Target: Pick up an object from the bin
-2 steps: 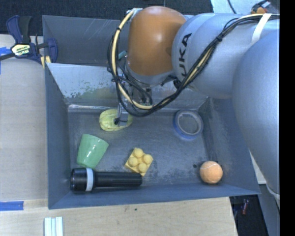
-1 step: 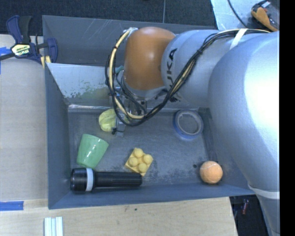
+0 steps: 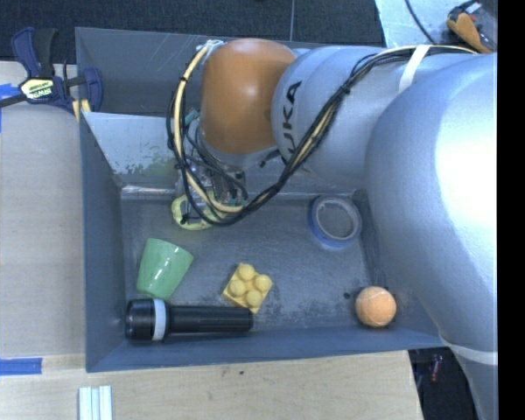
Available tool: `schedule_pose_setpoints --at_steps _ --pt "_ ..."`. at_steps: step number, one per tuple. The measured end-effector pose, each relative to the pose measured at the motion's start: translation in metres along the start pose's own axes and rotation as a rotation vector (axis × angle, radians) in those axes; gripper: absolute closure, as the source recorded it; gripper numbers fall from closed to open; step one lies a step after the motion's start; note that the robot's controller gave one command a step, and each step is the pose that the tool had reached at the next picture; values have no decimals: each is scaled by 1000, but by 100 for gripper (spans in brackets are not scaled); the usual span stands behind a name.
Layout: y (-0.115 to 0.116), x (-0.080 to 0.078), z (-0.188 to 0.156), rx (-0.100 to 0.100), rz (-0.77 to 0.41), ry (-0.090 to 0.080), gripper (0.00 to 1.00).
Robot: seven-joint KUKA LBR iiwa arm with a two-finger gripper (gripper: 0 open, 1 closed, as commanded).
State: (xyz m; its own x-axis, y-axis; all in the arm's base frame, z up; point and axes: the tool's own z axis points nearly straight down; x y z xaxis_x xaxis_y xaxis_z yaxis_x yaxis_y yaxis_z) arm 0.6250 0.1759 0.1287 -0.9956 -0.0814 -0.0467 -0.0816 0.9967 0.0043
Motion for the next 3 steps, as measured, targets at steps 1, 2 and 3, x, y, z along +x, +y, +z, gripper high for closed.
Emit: schedule_pose_setpoints --at_steps 1,2,3 --pt "0 0 0 0 1 0 100" --pt "-3 -1 6 -1 9 0 100" --pt "-54 20 25 -11 -277 -34 100"
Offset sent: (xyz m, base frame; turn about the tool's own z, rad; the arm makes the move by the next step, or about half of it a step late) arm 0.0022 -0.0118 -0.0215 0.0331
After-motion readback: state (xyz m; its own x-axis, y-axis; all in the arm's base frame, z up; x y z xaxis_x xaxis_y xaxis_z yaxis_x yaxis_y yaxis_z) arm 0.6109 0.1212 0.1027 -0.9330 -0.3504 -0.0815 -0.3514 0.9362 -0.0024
